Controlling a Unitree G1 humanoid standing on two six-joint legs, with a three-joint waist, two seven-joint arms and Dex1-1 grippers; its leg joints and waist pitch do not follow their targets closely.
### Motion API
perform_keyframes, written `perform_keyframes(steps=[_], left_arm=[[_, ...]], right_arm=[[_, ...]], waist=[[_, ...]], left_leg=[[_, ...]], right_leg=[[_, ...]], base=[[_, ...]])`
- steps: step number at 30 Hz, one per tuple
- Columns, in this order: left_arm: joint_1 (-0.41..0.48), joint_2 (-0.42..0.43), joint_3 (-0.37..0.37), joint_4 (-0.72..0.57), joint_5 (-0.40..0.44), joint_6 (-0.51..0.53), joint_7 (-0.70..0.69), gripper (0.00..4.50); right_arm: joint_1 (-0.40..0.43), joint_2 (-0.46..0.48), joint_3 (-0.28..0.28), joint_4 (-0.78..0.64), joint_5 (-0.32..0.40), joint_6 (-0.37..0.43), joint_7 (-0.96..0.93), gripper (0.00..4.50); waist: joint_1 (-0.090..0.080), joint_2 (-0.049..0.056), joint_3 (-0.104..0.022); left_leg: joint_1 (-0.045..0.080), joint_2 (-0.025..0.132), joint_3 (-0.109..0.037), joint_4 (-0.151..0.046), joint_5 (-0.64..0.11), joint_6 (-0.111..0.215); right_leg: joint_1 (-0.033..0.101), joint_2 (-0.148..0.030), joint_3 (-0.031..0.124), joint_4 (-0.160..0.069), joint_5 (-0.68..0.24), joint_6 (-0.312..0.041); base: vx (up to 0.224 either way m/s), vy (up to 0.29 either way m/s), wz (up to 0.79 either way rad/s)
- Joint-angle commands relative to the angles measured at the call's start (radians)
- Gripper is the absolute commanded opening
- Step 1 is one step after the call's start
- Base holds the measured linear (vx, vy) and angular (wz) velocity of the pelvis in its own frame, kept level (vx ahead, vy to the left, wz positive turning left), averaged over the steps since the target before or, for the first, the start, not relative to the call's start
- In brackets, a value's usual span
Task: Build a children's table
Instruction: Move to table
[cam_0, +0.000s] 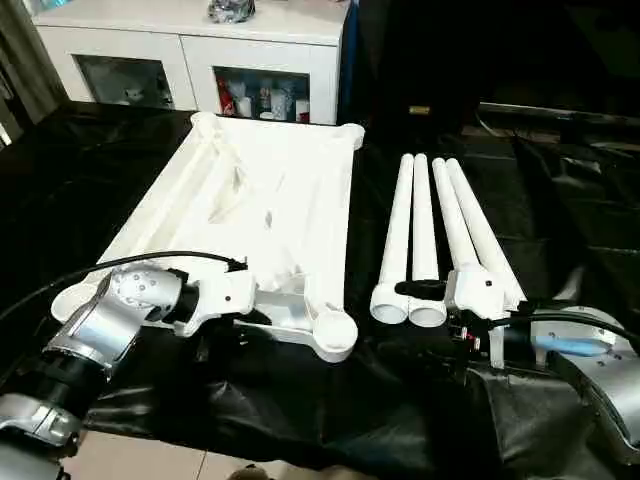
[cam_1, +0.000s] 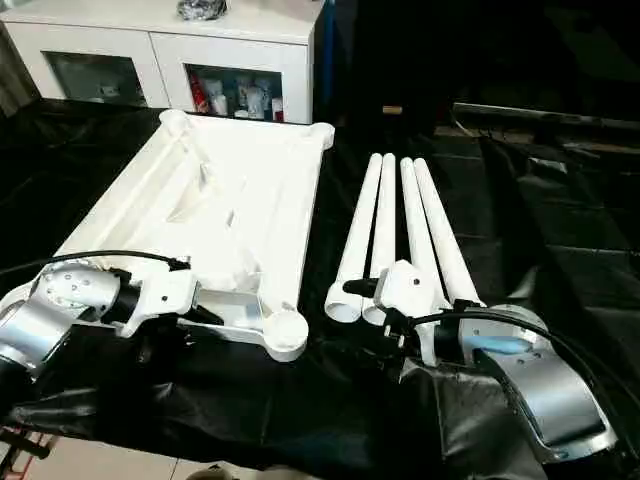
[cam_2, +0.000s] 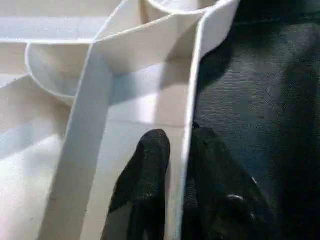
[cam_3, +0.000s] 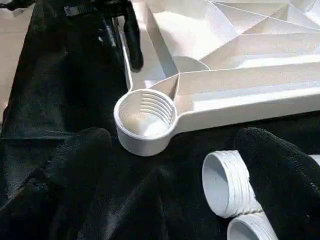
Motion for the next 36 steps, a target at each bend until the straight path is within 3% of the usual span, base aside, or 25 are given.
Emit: perform_keyframes(steps=[1, 8, 14, 16, 20, 23, 30, 36], left_arm=[[-0.029, -0.012, -0.001, 0.014, 0.005, -0.01, 0.01, 0.66], [-0.035, -0.02, -0.007, 0.028, 0.008, -0.019, -0.005, 0.07], [-0.027, -0.018, 0.0, 0.014, 0.023, -0.064, 0.015, 0.01], [-0.014, -0.017, 0.015, -0.029, 0.019, -0.087, 0.043, 0.01], [0.02, -0.02, 0.046, -0.177, 0.004, -0.045, 0.088, 0.01], [0.045, -0.016, 0.074, -0.241, 0.02, -0.005, 0.14, 0.01], [0.117, 0.017, 0.121, -0.315, 0.029, 0.089, 0.207, 0.01], [0.163, 0.066, 0.159, -0.36, 0.04, 0.124, 0.234, 0.01]], right_arm=[[-0.004, 0.001, 0.01, -0.009, 0.008, 0.015, 0.004, 4.5], [-0.002, -0.001, 0.011, -0.029, 0.008, 0.028, -0.004, 4.5], [0.0, -0.001, 0.014, -0.043, 0.007, 0.039, -0.011, 4.5], [0.0, 0.001, 0.015, -0.047, 0.006, 0.043, -0.015, 4.5], [0.002, 0.006, 0.018, -0.055, 0.004, 0.05, -0.023, 4.5], [0.0, 0.013, 0.025, -0.061, 0.001, 0.057, -0.031, 4.5], [0.0, 0.011, 0.023, -0.066, 0.004, 0.06, -0.034, 4.5], [-0.005, 0.007, 0.022, -0.06, 0.003, 0.059, -0.031, 4.5]], waist=[[0.002, 0.005, -0.052], [0.001, 0.006, -0.054], [0.001, 0.006, -0.056], [0.002, 0.008, -0.057], [0.001, 0.004, -0.062], [0.002, 0.006, -0.063], [-0.004, 0.0, -0.057], [-0.014, 0.0, -0.057]], left_leg=[[0.0, 0.064, -0.017, -0.097, -0.227, -0.008], [-0.005, 0.064, -0.018, -0.096, -0.208, -0.007], [-0.003, 0.063, -0.014, -0.093, -0.179, 0.004], [-0.002, 0.065, -0.014, -0.093, -0.166, 0.005], [-0.003, 0.064, -0.013, -0.087, -0.116, 0.018], [-0.006, 0.063, -0.012, -0.083, -0.095, 0.03], [-0.007, 0.062, -0.011, -0.088, -0.133, 0.022], [-0.007, 0.059, -0.011, -0.087, -0.124, 0.029]], right_leg=[[0.045, -0.078, 0.05, -0.079, -0.211, -0.214], [0.051, -0.078, 0.049, -0.073, -0.165, -0.222], [0.051, -0.078, 0.05, -0.077, -0.164, -0.217], [0.051, -0.077, 0.049, -0.073, -0.134, -0.224], [0.053, -0.074, 0.046, -0.06, -0.026, -0.248], [0.054, -0.074, 0.043, -0.058, 0.003, -0.26], [0.053, -0.073, 0.044, -0.066, -0.1, -0.235], [0.05, -0.068, 0.043, -0.068, -0.107, -0.228]], base=[[0.0, 0.0, 0.0], [0.0, 0.0, 0.0], [0.0, 0.0, 0.0], [0.0, 0.0, 0.0], [0.0, 0.0, 0.0], [0.0, 0.0, 0.0], [0.0, 0.0, 0.0], [0.0, 0.0, 0.0]])
